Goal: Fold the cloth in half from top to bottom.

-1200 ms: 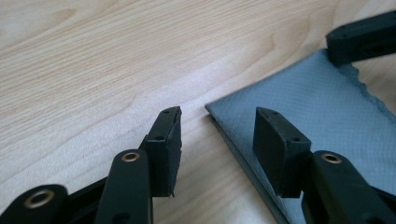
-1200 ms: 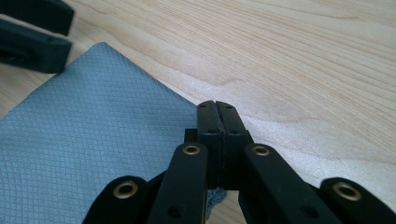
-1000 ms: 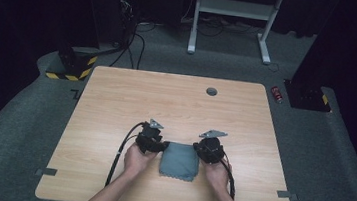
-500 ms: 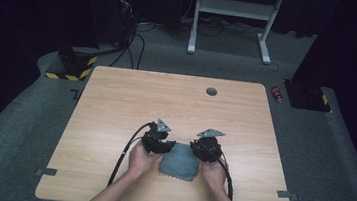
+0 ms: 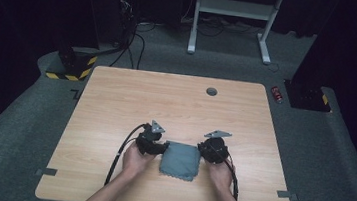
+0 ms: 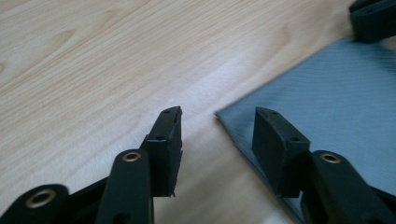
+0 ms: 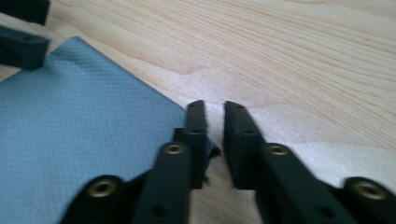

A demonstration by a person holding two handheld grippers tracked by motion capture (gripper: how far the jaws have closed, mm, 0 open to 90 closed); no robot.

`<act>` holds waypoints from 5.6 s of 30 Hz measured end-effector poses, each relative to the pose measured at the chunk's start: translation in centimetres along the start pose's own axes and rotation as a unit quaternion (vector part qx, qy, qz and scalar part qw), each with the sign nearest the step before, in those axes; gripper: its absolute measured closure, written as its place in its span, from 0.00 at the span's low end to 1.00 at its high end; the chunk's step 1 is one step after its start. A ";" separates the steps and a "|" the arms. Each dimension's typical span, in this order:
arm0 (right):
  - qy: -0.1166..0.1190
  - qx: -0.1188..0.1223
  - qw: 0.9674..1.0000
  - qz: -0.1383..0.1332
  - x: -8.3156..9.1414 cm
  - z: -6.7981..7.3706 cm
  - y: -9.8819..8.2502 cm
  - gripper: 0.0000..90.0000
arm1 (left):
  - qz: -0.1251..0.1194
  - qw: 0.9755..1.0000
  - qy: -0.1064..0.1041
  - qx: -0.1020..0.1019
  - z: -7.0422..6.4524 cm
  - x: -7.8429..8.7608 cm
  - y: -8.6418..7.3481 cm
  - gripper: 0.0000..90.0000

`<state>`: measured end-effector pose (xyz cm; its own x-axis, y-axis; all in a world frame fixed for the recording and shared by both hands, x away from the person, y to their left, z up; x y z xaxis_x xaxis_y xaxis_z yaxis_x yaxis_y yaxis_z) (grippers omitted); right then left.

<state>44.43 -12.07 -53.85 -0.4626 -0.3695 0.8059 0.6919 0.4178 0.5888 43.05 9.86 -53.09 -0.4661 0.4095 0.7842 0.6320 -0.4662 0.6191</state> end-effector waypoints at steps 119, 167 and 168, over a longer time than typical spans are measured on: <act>0.007 -0.038 0.996 -0.085 5.8 -1.8 -3.5 0.66 | -0.073 0.994 -0.001 0.080 3.9 7.6 -6.4 0.47; -0.041 -0.052 0.995 -0.069 7.3 -3.6 -9.6 0.62 | -0.049 0.991 0.051 0.112 5.4 8.0 -11.9 0.44; -0.043 -0.052 0.995 -0.067 7.3 -3.7 -9.7 0.62 | -0.048 0.991 0.053 0.112 5.5 8.0 -12.0 0.45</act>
<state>36.42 -21.89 -53.92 -0.5971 -0.3411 0.7261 0.6729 0.2798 0.6848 35.13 23.05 -54.50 -0.5860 0.3543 0.7288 0.6970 -0.2384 0.6763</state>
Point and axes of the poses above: each handheld gripper's, and its own axes: x roughly backward along the jaws, y roughly out of its top, z roughly to its left, the point moved 4 cm from there along -x, roughly forward along the jaws, and after that the axes turned 6 degrees about z, right-handed, at the moved point
